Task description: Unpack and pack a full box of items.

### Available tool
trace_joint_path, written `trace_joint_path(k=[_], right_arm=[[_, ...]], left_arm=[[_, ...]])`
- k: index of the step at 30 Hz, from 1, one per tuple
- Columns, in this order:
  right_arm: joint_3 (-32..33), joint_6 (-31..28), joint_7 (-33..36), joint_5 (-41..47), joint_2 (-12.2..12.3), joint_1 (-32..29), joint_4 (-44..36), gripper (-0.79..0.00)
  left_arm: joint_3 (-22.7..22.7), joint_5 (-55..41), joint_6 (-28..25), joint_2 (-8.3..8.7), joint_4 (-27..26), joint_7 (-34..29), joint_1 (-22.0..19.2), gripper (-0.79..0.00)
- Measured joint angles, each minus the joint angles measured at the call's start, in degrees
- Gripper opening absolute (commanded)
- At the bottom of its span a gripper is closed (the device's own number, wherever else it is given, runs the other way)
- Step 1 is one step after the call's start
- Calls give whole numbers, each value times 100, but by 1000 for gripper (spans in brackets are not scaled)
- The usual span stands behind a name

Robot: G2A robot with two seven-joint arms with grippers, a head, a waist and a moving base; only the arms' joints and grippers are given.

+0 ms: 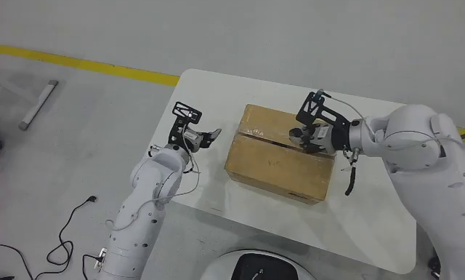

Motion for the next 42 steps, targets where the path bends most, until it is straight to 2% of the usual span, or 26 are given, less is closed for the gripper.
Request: trace_joint_path(k=[9, 15, 20, 24, 33, 42], right_arm=[[-357, 445, -203, 570, -83, 484, 528, -785], [-578, 629, -298, 587, -130, 743, 753, -785], [-780, 649, -357, 447, -160, 866, 894, -785], [-872, 632, -397, 440, -172, 890, 996, -785], [-890, 624, -449, 466, -160, 920, 1124, -785], [-768, 563, -275, 1107, -125, 876, 826, -785]], left_arm=[[207, -108, -472, 15, 319, -198, -126, 0], [247, -333, -431, 6, 378, -174, -181, 0], [139, -595, -467, 25, 253, -134, -169, 0], [48, -871, -718, 56, 151, -209, -123, 0], [176, -939, -1213, 112, 35, -392, -38, 0], [550, -848, -781, 65, 519, -509, -240, 0]])
